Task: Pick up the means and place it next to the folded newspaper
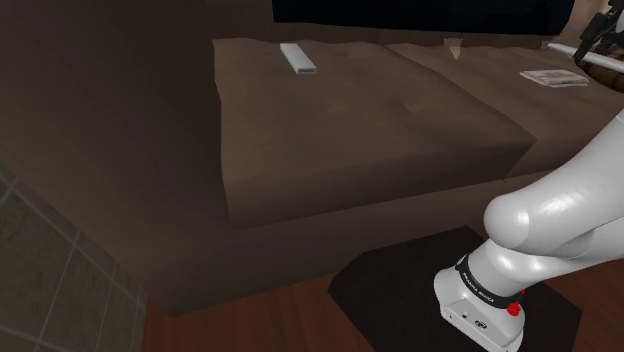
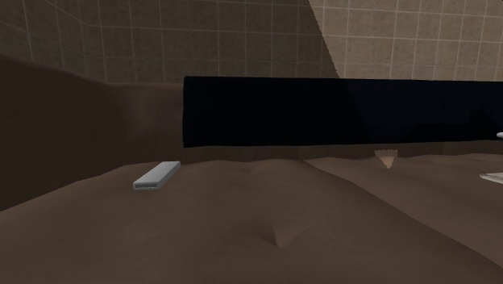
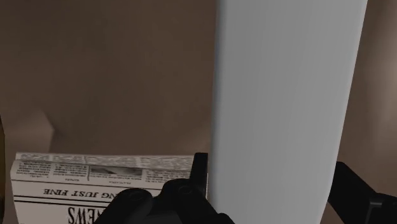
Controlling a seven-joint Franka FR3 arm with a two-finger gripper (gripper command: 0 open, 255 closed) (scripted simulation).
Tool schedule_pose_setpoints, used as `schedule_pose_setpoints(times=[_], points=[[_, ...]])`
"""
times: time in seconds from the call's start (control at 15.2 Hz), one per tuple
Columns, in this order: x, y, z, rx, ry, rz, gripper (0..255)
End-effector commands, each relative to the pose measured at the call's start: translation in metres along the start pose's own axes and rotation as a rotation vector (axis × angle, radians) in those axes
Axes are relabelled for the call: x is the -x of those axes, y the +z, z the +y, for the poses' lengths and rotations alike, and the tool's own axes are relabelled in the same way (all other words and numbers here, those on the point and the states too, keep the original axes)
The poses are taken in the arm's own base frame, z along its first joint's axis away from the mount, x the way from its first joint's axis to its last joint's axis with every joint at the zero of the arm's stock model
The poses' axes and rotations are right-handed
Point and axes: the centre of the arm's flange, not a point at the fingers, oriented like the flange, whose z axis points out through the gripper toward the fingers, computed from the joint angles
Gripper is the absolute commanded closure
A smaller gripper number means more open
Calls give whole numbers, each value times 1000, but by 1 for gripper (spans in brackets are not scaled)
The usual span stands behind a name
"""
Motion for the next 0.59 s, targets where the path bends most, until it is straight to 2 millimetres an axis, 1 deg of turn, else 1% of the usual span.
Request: schedule_pose_setpoints(times=[0.0,0.53], points=[[10,2,18,0,-3,0,255],[8,44,18,0,-3,0,255]])
